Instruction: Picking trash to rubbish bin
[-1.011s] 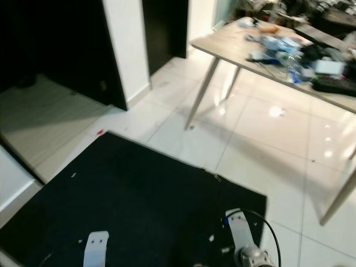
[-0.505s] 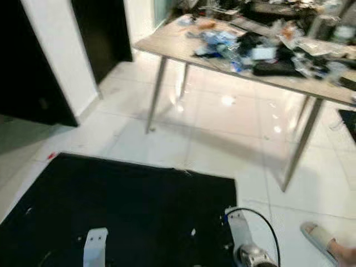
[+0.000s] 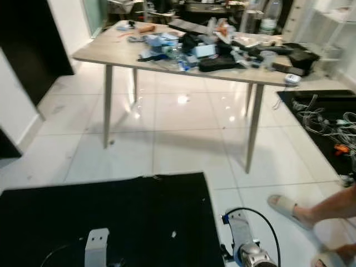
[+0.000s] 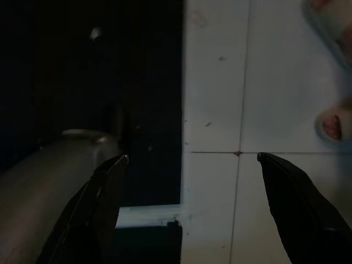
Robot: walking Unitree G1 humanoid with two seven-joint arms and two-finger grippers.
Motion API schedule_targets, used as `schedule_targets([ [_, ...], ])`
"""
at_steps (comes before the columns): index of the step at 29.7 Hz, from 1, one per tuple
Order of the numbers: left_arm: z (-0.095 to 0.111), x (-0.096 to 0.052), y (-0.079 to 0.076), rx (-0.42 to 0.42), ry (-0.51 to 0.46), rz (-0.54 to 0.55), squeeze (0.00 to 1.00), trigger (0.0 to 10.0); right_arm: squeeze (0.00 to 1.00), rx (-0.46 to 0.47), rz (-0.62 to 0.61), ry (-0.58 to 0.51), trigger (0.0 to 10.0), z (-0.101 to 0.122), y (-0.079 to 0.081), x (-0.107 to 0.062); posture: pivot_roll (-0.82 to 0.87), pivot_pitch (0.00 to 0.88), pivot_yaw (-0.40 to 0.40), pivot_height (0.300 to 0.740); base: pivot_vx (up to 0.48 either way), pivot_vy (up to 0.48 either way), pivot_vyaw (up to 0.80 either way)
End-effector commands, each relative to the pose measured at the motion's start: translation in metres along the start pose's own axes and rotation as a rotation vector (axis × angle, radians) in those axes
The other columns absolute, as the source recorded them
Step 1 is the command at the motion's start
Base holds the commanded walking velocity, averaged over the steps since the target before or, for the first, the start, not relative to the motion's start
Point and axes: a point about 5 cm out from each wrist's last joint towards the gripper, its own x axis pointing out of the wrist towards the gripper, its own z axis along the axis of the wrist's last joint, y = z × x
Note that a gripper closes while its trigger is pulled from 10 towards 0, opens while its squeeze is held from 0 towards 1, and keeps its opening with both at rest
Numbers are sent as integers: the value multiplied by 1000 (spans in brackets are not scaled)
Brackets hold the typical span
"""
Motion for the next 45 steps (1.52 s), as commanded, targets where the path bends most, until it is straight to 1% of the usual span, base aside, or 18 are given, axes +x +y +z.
schedule_targets([
  [1,-6,-1,3,-11,22,9,1000,10000,1000,13,13,13,10000,-4,6,0,-8,9,-2,740,0,0,-800],
  [7,-5,-1,4,-8,18,17,1000,10000,1000,21,15,10,10000,-3,7,0,-10,8,-1,740,0,0,-800],
  [11,-5,-1,6,7,19,43,1000,10000,1000,25,-2,4,10000,-3,5,0,-13,9,1,740,0,0,-728],
  [12,-5,-1,6,12,19,42,0,10000,239,23,-2,-1,10000,-2,5,0,-14,9,2,740,0,0,0],
  [13,-4,-1,5,12,18,38,0,10000,0,23,2,-3,10000,-2,5,0,-14,8,3,740,0,0,0],
  [18,-3,-1,5,10,11,32,0,10000,0,29,7,-7,10000,-1,6,1,-15,9,6,740,0,0,0],
  [24,4,0,5,-2,-20,13,0,10000,0,29,3,-11,10000,-1,7,1,-15,8,4,740,86,0,0],
  [28,8,1,4,-19,-28,1,0,10000,0,26,0,-13,10000,1,6,1,-21,7,9,740,333,0,0],
  [31,8,1,2,-2,-26,-8,0,10000,0,29,-2,-16,10000,1,6,1,-25,8,14,740,410,0,0],
  [38,11,2,1,3,-36,-20,0,10000,0,37,-5,-10,10000,-2,6,1,-26,14,19,740,414,0,0],
  [41,17,3,-2,7,-56,-34,0,10000,0,-1,0,11,10000,-5,7,0,-26,14,17,740,410,0,0],
  [42,17,3,-2,7,-56,-34,0,10000,0,-1,0,11,10000,-5,7,0,-26,14,17,740,412,0,0],
  [45,19,3,-2,4,-62,-36,0,10000,0,14,-1,10,10000,-6,6,0,-26,14,15,740,412,0,-750],
])
